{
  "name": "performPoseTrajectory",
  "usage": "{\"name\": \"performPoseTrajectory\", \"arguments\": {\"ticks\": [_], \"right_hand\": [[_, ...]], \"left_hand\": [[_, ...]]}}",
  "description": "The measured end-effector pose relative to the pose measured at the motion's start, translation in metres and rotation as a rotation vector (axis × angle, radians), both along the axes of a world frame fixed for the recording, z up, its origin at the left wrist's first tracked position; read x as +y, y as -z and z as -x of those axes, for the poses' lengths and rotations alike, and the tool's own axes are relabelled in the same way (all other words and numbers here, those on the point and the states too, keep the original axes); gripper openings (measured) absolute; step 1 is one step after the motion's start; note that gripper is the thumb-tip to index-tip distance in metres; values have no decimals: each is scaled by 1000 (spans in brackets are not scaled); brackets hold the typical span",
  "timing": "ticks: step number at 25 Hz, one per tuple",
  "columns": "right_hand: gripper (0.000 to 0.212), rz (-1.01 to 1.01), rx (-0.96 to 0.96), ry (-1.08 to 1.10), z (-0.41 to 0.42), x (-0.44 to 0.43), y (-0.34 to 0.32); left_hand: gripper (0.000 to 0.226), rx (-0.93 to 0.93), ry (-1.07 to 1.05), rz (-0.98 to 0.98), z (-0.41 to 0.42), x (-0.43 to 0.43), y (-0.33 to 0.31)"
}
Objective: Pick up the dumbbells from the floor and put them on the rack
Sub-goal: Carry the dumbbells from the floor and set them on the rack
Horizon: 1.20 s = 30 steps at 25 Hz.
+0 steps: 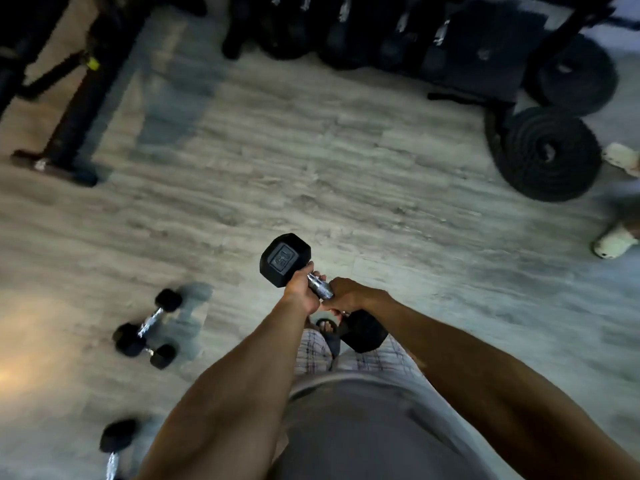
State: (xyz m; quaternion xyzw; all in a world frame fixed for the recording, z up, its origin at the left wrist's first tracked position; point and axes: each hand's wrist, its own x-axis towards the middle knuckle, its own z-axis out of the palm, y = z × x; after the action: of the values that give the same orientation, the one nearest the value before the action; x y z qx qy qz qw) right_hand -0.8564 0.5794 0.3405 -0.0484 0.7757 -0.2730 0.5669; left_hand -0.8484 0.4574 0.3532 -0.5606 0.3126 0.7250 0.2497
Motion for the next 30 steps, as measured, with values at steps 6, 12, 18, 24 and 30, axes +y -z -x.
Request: {"name": "performPoseTrajectory", "arguments": {"ticks": [6,12,18,24,30], "right_hand": [[24,1,-44,319,109,47,-14],[11,-19,79,443,239,76,-41],[11,-17,54,510,338,102,-39],[19,-31,12,464,437,144,-20],[13,4,43,429,565,214,-13]], "left_hand": [[28,20,297,-14,149,50,2],[26,37,475,-31,300,86,-18],[27,46,538,-56,405,113,-19],[34,-3,545,-22,499,155,-1],[33,-23,497,45,623,224,-6]]}}
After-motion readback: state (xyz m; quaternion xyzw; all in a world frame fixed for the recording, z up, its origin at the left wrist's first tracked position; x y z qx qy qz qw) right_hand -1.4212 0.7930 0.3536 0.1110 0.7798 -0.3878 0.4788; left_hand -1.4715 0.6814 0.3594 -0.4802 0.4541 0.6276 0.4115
